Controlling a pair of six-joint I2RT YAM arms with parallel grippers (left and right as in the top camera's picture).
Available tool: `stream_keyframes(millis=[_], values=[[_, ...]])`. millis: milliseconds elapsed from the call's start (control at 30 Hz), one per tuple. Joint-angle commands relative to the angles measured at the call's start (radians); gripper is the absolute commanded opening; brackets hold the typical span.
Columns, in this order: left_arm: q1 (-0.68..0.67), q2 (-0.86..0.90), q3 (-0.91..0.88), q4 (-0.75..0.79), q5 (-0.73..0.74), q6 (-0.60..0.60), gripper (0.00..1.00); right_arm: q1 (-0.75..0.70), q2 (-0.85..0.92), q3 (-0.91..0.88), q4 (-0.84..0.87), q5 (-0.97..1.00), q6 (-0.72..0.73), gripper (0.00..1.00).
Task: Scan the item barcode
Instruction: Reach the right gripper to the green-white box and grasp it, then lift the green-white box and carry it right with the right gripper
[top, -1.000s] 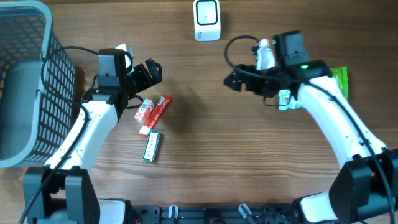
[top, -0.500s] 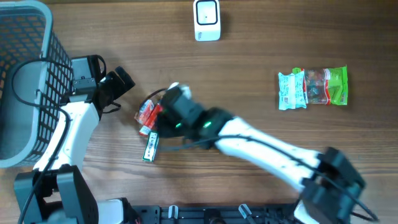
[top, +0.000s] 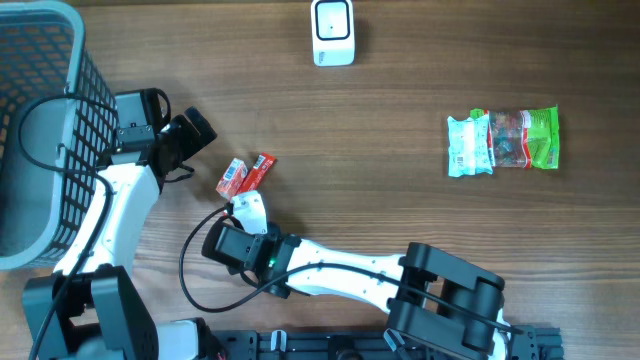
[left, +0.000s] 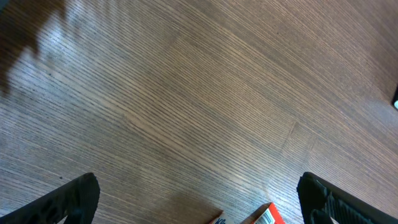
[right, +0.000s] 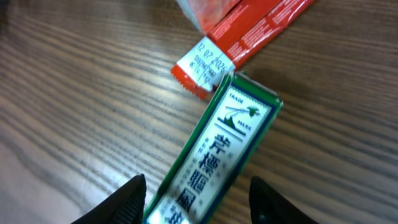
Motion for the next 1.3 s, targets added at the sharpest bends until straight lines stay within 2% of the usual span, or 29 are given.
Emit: stream_keyframes(millis=[0, 67, 167, 267, 333, 400, 567, 833, 1100, 1200, 1267], values=[[0.005, -0.015, 0.002, 0.0, -0.013, 0.019, 1.0, -0.001, 0.034, 0.003, 0.024, 0.093, 0.013, 0.59], [0.005, -0.015, 0.002, 0.0, -0.013, 0.019, 1.0, -0.013, 0.032, 0.003, -0.026, 0.172, 0.013, 0.59], [0.005, -0.015, 0.002, 0.0, -0.013, 0.019, 1.0, -0.055, 0.021, 0.003, -0.08, 0.167, 0.013, 0.58], [0.005, -0.015, 0.002, 0.0, -0.013, 0.019, 1.0, -0.145, -0.011, 0.003, -0.178, 0.051, 0.013, 0.54], [0.005, -0.015, 0.002, 0.0, -0.013, 0.019, 1.0, -0.18, -0.016, 0.003, -0.138, -0.112, 0.013, 0.54], [0.005, -0.015, 0.002, 0.0, -0.013, 0.019, 1.0, -0.177, -0.016, 0.003, -0.082, -0.179, 0.012, 0.54], [0.005, -0.015, 0.002, 0.0, -0.013, 0.019, 1.0, -0.094, -0.016, 0.003, 0.01, -0.153, -0.066, 0.52], [0.005, -0.015, 0.002, 0.0, -0.013, 0.019, 1.0, -0.063, 0.024, 0.003, -0.055, -0.058, -0.064, 0.52], [0.005, -0.014, 0.002, 0.0, -0.013, 0.019, 1.0, -0.197, 0.024, 0.003, -0.17, -0.04, -0.069, 0.52], [0.005, -0.014, 0.002, 0.0, -0.013, 0.019, 1.0, -0.28, 0.022, 0.003, -0.188, -0.058, -0.123, 0.53], [0.005, -0.014, 0.002, 0.0, -0.013, 0.019, 1.0, -0.36, 0.017, 0.003, -0.198, -0.162, -0.189, 0.53]])
